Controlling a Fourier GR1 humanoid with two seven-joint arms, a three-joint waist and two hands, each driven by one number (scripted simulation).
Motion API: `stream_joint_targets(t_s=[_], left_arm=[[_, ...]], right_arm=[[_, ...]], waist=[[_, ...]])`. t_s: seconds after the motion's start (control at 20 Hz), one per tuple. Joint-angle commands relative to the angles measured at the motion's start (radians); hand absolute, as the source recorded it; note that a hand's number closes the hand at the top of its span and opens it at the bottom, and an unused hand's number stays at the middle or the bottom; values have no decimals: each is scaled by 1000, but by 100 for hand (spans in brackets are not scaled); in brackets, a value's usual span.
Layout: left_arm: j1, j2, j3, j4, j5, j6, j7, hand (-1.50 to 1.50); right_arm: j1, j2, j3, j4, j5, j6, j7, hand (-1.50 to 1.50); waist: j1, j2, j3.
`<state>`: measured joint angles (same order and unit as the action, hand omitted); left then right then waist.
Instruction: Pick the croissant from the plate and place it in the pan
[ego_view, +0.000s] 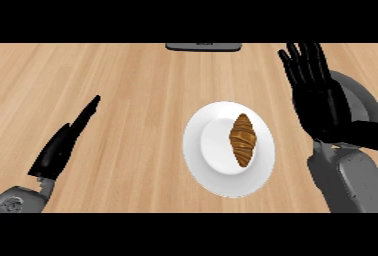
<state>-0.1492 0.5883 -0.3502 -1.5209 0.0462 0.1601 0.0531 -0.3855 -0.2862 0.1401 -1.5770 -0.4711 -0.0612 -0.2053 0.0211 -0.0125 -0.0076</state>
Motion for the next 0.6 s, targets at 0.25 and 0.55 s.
stream_joint_targets(t_s=[0.25, 0.55], left_arm=[[48, -267, 44, -89, 146, 86, -157, 0], [87, -327, 42, -71, 170, 74, -166, 0]], right_arm=[[-138, -158, 65, 143, 53, 239, 96, 150], [145, -287, 37, 65, 253, 132, 37, -150]], waist=[[26, 20, 5], [-30, 10, 7]])
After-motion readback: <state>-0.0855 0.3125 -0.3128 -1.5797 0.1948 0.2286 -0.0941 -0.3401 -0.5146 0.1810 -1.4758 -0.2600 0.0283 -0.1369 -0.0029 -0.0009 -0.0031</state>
